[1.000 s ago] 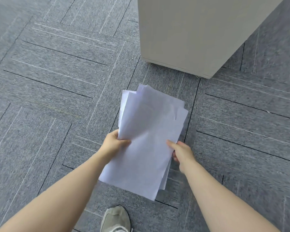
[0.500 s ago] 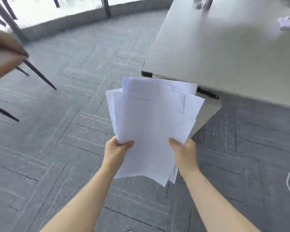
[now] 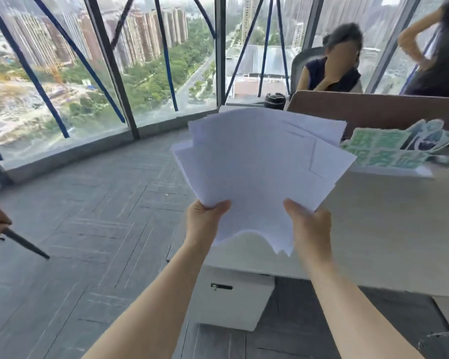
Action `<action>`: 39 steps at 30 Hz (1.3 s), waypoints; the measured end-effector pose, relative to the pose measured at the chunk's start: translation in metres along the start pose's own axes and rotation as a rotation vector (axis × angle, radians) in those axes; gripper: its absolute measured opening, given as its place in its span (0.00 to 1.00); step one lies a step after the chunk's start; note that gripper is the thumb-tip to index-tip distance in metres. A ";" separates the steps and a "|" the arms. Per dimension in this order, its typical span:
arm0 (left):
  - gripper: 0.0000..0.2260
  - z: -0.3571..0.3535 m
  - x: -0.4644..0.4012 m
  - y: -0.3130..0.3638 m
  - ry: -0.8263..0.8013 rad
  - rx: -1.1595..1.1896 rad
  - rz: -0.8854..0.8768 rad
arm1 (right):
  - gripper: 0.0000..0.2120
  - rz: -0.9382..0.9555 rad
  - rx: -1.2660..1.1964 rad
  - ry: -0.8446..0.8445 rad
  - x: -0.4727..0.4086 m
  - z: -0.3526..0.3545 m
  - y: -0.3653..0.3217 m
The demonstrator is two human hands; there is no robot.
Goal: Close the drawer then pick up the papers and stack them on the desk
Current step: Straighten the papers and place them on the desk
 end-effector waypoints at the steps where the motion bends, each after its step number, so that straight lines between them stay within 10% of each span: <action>1: 0.04 -0.014 -0.013 -0.004 0.005 0.012 0.002 | 0.05 -0.001 0.016 -0.004 -0.022 0.006 0.002; 12: 0.23 -0.068 -0.100 -0.092 0.053 -0.092 0.310 | 0.08 -0.219 0.259 -0.348 -0.168 0.012 0.098; 39: 0.05 0.008 -0.329 -0.149 0.127 -0.736 0.391 | 0.10 -0.539 0.576 -0.343 -0.306 -0.161 0.206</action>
Point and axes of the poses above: each hand's wrist, its own x-axis away from the middle knuckle, its own z-axis out of the back of the hand, y = z × x, the point moved 1 cm from there along -x, towards the middle knuckle, and after that the axes turned 7 degrees about x, right-handed, at the moved point
